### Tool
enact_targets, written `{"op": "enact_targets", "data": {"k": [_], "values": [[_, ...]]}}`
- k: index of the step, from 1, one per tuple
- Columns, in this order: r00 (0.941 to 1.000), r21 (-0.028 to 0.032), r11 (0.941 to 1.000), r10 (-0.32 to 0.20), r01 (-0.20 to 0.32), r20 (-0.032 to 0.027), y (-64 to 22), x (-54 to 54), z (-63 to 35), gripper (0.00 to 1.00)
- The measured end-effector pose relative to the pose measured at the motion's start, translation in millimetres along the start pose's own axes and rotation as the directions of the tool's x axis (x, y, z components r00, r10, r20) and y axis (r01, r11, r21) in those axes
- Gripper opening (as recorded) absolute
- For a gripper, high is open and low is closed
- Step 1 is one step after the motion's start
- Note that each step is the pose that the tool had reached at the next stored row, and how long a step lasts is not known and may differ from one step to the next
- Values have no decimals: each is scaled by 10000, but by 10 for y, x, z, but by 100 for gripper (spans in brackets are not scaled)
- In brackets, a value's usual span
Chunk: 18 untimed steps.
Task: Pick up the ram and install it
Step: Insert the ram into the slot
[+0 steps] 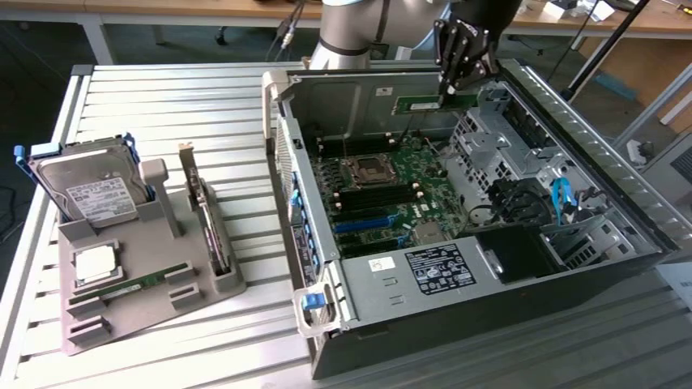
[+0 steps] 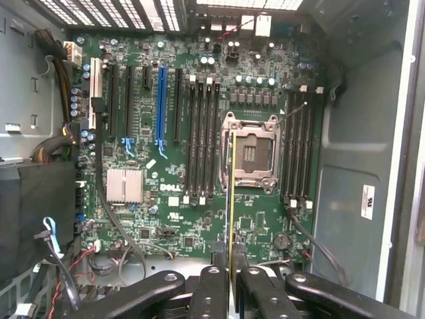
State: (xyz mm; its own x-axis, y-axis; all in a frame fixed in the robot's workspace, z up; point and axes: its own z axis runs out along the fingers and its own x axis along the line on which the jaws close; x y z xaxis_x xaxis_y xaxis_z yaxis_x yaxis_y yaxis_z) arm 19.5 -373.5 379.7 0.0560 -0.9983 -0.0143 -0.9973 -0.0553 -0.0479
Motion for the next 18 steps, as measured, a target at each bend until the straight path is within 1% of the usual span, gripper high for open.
{"op": "enact_targets", "data": {"k": [6, 10, 13, 17, 18], "values": [[10000, -38, 10000, -3, 3, 3, 6, 13, 108, 15], [10000, -84, 10000, -6, 6, 6, 13, 31, 238, 15], [10000, -109, 9999, -8, 8, 8, 16, 40, 303, 15], [10000, -172, 9999, -11, 11, 10, 26, 65, 470, 15], [10000, -179, 9998, -11, 12, 11, 27, 68, 491, 15]]}}
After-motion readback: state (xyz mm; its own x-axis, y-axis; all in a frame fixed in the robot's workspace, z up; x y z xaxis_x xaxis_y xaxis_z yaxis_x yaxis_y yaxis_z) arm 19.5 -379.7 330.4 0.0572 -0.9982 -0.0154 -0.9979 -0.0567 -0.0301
